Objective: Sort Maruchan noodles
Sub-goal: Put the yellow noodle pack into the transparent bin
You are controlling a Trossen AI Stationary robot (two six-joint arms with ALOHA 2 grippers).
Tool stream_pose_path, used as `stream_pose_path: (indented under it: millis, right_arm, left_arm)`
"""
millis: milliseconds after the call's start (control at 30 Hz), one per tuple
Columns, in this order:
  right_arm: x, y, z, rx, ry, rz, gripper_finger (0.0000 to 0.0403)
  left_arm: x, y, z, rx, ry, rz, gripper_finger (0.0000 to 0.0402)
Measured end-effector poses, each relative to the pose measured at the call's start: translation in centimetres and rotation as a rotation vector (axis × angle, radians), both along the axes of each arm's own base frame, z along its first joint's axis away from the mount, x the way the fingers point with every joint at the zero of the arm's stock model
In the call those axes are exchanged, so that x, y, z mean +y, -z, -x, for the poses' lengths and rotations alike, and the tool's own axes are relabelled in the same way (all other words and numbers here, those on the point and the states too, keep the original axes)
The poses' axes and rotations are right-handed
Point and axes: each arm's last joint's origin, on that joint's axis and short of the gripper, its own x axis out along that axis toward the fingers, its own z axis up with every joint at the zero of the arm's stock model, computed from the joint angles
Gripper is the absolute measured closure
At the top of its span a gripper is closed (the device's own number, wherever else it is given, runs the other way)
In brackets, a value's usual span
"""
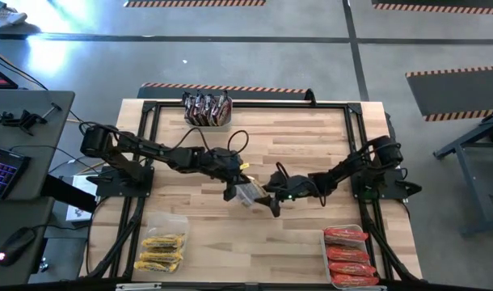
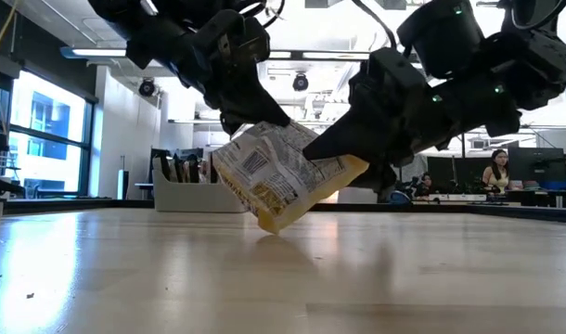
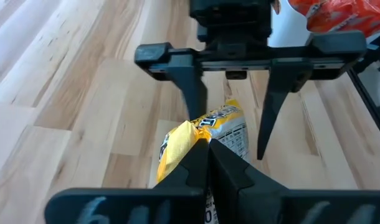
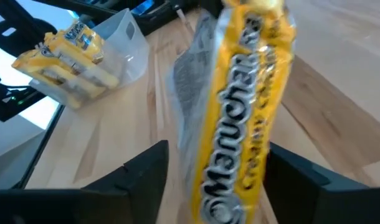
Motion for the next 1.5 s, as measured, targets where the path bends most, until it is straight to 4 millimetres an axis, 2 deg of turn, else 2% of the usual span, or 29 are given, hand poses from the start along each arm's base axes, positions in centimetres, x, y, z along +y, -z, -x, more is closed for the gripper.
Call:
stream_pose_path:
  millis: [300, 467, 600, 700, 900, 1000, 1233, 1433, 1500]
  right_arm:
    - [1.3, 0.0, 0.3, -0.008, 0.024, 0.053, 0.0285]
    - [1.3, -0.1, 0.3, -0.015, 0.025, 0.072, 0.0320]
    - [1.3, -0.2, 0.3, -0.024, 0.007, 0.084, 0.0325]
    - [1.2, -0.6, 0.3, -0.031, -0.021, 0.074, 0.0326]
    - [0.9, -2.6, 0.7, -0.024, -0.092, 0.100, 0.0328]
    - [0.9, -3.9, 0.7, 0.055, -0.112, 0.141, 0.0328]
    - [1.2, -7.5, -1.5, 0.262, -0.144, 0.344, 0.0328]
    - [1.8, -9.3, -3.6, 0.287, -0.195, 0.438, 0.0328]
    - [1.8, -9.5, -3.7, 0.292, -0.201, 0.446, 0.0328]
  left_arm:
    - [0.0, -0.1, 0.0, -0.006, -0.012, -0.007, 0.0401]
    - [0.0, -0.2, 0.0, -0.009, -0.026, 0.006, 0.0399]
    - [0.0, -0.3, 0.0, -0.011, -0.035, 0.021, 0.0383]
    - [0.1, -1.1, 0.3, -0.037, -0.031, 0.012, 0.0363]
    - [0.1, -3.6, 1.9, -0.068, -0.002, -0.038, 0.0317]
    - [-0.1, -4.6, 2.7, -0.077, 0.007, -0.039, 0.0295]
    - [-2.2, -5.4, 3.4, -0.052, 0.103, -0.023, 0.0252]
    - [-3.8, -5.6, 3.5, 0.009, 0.100, -0.098, 0.0225]
    - [-4.3, -5.7, 3.6, 0.016, 0.102, -0.127, 0.0217]
